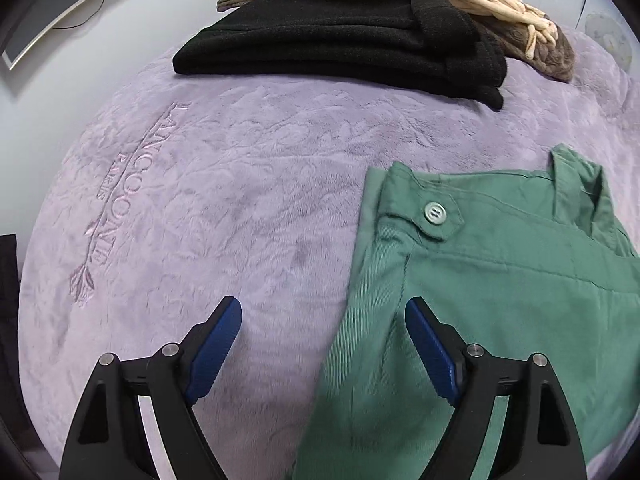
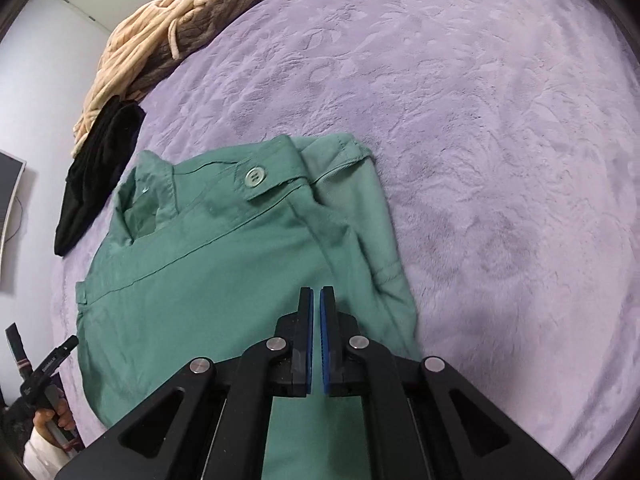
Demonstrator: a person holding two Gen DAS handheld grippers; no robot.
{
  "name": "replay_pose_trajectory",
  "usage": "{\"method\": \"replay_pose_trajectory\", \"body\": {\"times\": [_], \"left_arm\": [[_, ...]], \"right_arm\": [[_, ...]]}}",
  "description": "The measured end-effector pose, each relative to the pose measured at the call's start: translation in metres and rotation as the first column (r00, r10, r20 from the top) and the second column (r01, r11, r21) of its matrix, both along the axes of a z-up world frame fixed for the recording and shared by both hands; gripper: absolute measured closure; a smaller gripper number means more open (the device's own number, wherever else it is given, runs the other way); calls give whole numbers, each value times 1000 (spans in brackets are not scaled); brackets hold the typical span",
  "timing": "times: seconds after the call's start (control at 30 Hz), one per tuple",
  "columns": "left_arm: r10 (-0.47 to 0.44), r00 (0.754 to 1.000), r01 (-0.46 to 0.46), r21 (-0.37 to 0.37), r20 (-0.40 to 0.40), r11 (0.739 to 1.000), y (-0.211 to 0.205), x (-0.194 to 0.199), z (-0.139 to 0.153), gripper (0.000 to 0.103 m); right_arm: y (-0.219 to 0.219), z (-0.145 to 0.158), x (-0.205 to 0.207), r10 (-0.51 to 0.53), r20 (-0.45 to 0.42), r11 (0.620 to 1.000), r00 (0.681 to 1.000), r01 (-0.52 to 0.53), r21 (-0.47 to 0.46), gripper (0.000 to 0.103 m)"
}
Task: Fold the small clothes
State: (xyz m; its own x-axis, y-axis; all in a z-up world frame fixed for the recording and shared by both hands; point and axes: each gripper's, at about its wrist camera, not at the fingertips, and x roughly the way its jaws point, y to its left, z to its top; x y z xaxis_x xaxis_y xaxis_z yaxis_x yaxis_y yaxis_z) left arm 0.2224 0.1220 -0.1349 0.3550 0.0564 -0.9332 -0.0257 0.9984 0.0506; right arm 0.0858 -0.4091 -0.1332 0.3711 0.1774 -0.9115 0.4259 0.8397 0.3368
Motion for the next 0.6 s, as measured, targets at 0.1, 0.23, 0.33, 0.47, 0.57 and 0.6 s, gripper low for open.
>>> {"method": "replay_pose_trajectory", "body": {"times": [0.1,0.23,0.33,0.47,0.57,0.6], "left_arm": [[-16,1000,16,-21,-6,1000,4,-22,8,18],[-22,999,22,2,-25,1000,9,-58,5,18],[-5,996,7,23,-88,1000,21,-77,-16,18],[10,993,-14,-32,-121,999,38,-94,-31,18],[10,992,-16,-46,-129,999,42,-100,-29,18],[7,991,-12,-41,-130,999,42,-101,-27,18]], "right_arm": [[31,7,-21,67,4,997,998,-67,30,97],[83,-8,-51,170,-48,984,984,-167,54,97],[102,-34,-70,170,-127,984,977,-161,72,97],[97,-38,-83,105,-124,990,987,-93,105,97],[98,-30,-87,105,-152,992,983,-93,82,97],[99,-26,-88,106,-157,993,982,-95,75,96]]}}
